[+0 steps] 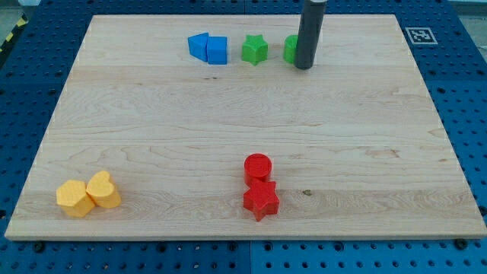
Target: Move your arm to the left of red star
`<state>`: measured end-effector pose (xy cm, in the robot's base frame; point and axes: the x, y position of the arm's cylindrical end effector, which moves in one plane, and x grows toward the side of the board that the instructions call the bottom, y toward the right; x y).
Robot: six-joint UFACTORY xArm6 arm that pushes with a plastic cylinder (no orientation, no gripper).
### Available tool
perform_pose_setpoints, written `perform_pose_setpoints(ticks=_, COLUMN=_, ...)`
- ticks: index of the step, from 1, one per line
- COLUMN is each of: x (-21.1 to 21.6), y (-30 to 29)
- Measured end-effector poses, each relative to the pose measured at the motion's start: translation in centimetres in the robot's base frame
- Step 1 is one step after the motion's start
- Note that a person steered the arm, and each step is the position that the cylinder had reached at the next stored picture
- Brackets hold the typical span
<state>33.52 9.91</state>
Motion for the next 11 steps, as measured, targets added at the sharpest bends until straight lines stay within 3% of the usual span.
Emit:
perform_pose_setpoints(ticks=2, x=8.8, y=-0.7)
perform_pose_setpoints(ticks=4, x=9.1, y=-3.0)
perform_pose_setpoints(ticks=6, x=12.0, y=-10.5)
perform_pose_setpoints(ticks=8, x=21.0, y=-14.6)
perform_pose_setpoints(ticks=10, x=26.9, y=-14.6)
perform_pose_setpoints(ticks=11, x=28.0, y=-10.6)
